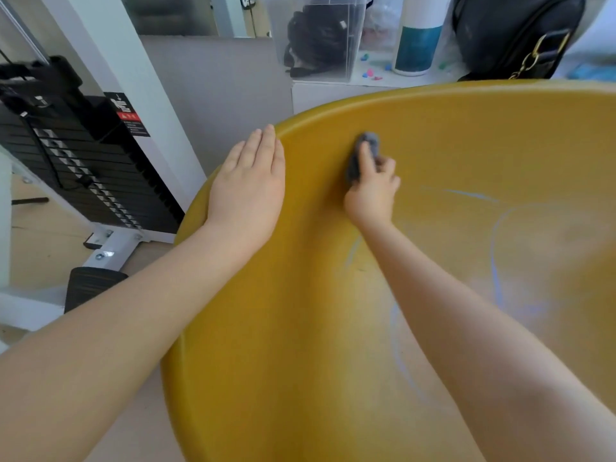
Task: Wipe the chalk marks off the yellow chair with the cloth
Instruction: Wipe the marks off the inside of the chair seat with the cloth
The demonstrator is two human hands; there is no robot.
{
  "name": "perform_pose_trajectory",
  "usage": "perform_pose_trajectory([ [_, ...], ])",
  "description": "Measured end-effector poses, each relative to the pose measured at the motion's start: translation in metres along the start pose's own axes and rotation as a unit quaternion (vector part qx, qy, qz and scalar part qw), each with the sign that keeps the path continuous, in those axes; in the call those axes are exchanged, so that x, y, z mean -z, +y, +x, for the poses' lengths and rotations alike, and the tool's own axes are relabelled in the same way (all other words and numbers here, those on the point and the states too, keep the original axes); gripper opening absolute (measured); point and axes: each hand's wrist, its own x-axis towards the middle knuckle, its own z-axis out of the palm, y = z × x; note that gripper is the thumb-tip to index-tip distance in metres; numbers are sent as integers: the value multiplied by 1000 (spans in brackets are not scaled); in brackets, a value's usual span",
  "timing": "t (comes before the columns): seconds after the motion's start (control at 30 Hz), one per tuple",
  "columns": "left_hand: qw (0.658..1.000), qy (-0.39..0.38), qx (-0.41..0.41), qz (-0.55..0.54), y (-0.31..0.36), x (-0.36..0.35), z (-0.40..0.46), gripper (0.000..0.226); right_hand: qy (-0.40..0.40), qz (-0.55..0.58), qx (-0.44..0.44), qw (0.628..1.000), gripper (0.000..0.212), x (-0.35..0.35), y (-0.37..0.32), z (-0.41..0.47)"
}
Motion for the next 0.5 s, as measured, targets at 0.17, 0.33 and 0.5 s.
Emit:
perform_pose_trajectory([
  [0.17, 1000, 7, -10, 13, 4, -3, 1, 55, -1, 36, 192, 981, 65, -33, -48, -44],
  [0.33, 1000, -1, -12, 19, 3, -3, 1, 54, 41, -52, 202, 977, 72, -16, -22, -7],
  [0.5, 997, -33, -34, 65, 4, -2, -2, 58, 74, -122, 80, 986, 75, 17, 17, 37],
])
